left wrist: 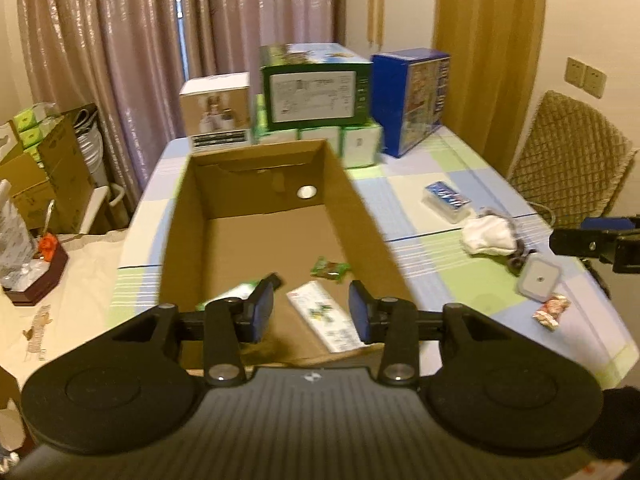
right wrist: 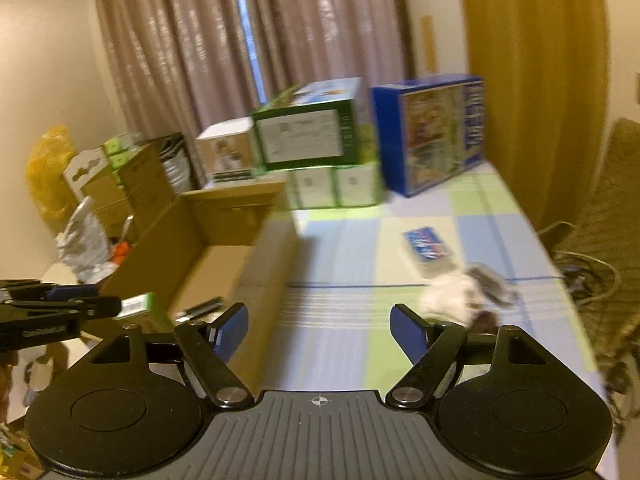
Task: Organize objects
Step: 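Move both tools back toward the table items, then grasp the red snack packet with the right gripper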
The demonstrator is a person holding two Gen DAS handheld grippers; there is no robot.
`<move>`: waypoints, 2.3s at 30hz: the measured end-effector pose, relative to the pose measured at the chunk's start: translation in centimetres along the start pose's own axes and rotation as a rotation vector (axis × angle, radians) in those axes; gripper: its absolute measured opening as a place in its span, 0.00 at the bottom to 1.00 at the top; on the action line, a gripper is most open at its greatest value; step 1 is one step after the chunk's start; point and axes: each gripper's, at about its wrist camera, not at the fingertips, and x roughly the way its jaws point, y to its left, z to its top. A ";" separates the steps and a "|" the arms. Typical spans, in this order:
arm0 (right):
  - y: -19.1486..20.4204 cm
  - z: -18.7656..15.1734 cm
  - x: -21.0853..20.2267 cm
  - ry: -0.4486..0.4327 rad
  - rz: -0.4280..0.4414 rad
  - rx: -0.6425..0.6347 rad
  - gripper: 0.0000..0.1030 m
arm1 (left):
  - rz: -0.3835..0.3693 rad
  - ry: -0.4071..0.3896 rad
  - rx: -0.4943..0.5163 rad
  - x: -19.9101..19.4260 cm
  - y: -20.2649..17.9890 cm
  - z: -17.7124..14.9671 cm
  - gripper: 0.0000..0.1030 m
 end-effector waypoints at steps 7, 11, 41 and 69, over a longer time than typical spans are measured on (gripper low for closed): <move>-5.9 -2.2 -4.0 -0.005 -0.109 0.069 0.85 | -0.069 -0.027 0.014 -0.8 -5.5 0.1 0.48; -9.2 -3.7 -5.7 0.000 -0.170 0.107 0.88 | -0.112 -0.038 0.035 -0.8 -8.7 0.2 0.60; -15.5 -10.1 -0.8 0.134 -0.139 -0.006 0.90 | -0.195 0.036 0.192 7.9 -19.5 -2.1 0.98; -15.6 -11.1 9.7 0.223 -0.046 -0.198 0.73 | -0.235 0.136 0.169 15.4 -19.4 -3.6 0.98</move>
